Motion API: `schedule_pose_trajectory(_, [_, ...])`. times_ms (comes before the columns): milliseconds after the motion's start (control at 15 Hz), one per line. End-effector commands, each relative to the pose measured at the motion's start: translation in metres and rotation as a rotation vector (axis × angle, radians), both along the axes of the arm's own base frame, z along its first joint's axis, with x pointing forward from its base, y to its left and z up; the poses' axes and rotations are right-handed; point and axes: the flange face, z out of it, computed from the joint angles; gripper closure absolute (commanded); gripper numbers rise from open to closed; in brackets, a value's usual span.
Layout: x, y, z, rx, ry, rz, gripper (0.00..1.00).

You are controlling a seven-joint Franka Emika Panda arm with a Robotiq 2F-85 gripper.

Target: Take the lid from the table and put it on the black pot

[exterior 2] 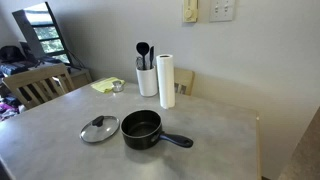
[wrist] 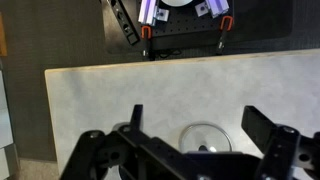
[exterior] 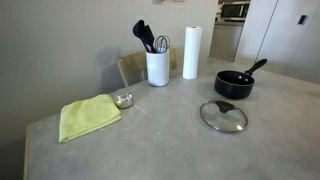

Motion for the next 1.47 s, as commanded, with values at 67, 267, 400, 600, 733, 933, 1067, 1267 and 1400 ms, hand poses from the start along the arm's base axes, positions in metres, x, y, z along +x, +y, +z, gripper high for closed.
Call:
schedule_pose_trajectory(67, [0.000, 0.000, 0.001, 0.000, 0.001, 0.000, 0.00])
schedule_pose_trajectory(267, [0.000, 0.000, 0.001, 0.000, 0.001, 0.000, 0.00])
schedule_pose_trajectory(400, [0.000, 0.000, 0.001, 0.000, 0.001, 0.000, 0.00])
schedule_pose_trajectory(600, [0.001, 0.001, 0.001, 0.002, -0.002, 0.002, 0.00])
schedule_pose_trajectory(733, [0.001, 0.003, -0.001, 0.006, 0.001, 0.013, 0.00])
schedule_pose_trajectory(933, [0.001, 0.007, -0.008, 0.014, 0.005, 0.019, 0.00])
schedule_pose_trajectory(1067, [0.001, 0.010, -0.016, 0.022, 0.012, 0.026, 0.00])
schedule_pose_trajectory(1267, [0.000, 0.016, -0.035, 0.033, 0.037, 0.036, 0.00])
schedule_pose_trajectory(1400, [-0.002, 0.019, -0.052, 0.035, 0.059, 0.043, 0.00])
